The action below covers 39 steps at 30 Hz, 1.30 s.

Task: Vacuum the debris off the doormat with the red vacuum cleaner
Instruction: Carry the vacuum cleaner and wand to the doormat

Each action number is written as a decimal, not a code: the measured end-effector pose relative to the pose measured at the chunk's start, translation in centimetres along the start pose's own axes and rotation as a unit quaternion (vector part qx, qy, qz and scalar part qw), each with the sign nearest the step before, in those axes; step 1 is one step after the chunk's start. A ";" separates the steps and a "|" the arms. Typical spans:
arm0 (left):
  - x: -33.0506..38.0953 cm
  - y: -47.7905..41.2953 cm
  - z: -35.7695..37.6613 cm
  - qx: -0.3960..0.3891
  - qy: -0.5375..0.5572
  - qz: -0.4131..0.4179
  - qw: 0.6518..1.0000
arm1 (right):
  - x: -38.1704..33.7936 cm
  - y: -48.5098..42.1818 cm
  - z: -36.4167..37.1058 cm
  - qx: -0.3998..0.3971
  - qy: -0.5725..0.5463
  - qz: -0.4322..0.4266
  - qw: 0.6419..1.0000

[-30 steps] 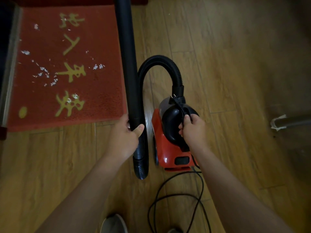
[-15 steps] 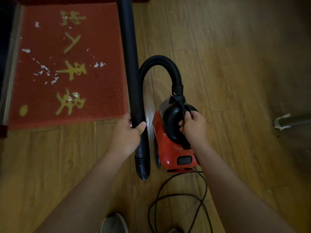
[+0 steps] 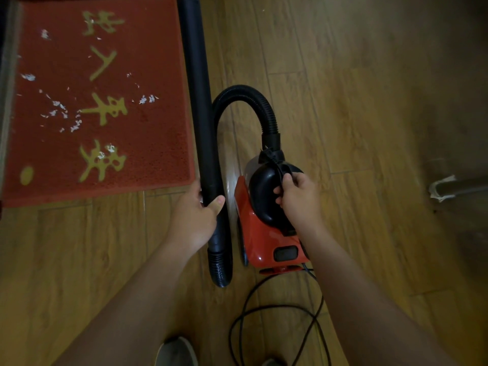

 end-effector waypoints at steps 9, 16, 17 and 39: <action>-0.8 0.3 -2.5 0.021 -0.005 -0.023 1.000 | -1.6 1.7 -1.0 0.051 0.104 -0.046 0.992; -1.7 0.1 -5.0 0.048 -0.073 -0.044 0.995 | -3.7 3.4 -0.2 0.044 0.216 -0.096 0.971; -1.8 -0.1 -5.2 0.052 -0.070 -0.043 0.995 | -3.8 3.5 -0.2 0.042 0.226 -0.099 0.968; -8.5 -9.7 -7.3 0.131 -0.173 -0.060 0.974 | -2.9 -1.8 0.4 0.040 0.265 -0.134 0.954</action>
Point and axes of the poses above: each hand's wrist, its own y-axis away from the middle knuckle, its own z-axis out of the palm, x = y × z, the point moved 4 cm from there along -y, towards the middle knuckle, and after that the axes turned 9 degrees about -z, right-handed, at the moved point
